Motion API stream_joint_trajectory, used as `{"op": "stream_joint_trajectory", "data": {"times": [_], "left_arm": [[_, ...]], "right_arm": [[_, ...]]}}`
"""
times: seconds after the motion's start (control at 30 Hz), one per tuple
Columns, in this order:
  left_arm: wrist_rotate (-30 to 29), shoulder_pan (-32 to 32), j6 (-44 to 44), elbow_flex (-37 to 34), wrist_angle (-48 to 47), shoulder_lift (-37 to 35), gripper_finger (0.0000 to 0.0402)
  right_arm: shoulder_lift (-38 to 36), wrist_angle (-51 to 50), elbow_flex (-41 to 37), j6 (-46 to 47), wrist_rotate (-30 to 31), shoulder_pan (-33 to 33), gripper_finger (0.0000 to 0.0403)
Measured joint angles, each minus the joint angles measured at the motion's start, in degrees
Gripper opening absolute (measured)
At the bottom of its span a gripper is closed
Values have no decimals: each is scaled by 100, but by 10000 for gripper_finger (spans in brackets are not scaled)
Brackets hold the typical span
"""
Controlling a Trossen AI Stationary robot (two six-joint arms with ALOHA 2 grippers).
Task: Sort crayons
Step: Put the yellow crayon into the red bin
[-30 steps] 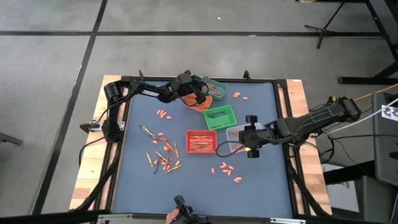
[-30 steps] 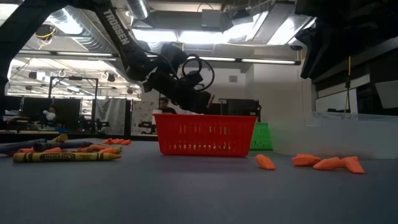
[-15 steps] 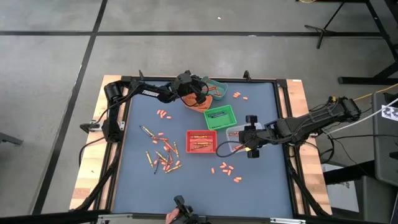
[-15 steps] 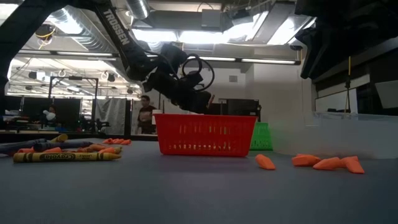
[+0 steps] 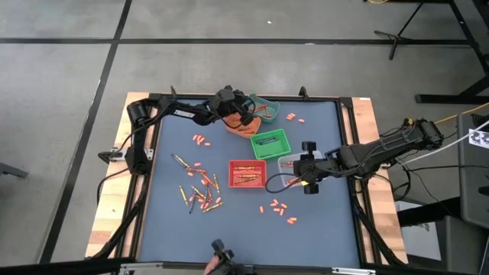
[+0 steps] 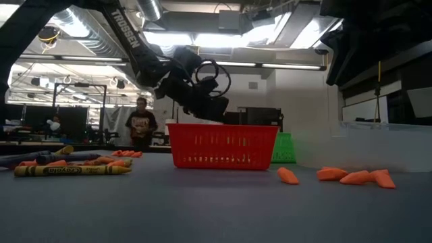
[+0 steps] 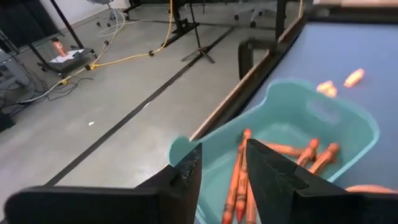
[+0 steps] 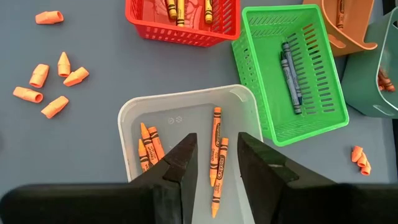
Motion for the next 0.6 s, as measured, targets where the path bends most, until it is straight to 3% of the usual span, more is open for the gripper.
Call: {"op": "stream_joint_trajectory", "data": {"times": [0.23, 0.4, 0.6], "left_arm": [[9, -156, -416, 0, -754, -809, 109], [7, -355, -880, 0, -2248, -1782, 109], [217, -779, -2204, 0, -4377, -2888, 109]], "right_arm": [[0, 0, 0, 0, 0, -2, 113], [0, 6, 0, 0, -1, -2, 113], [0, 22, 0, 0, 4, -2, 113]]}}
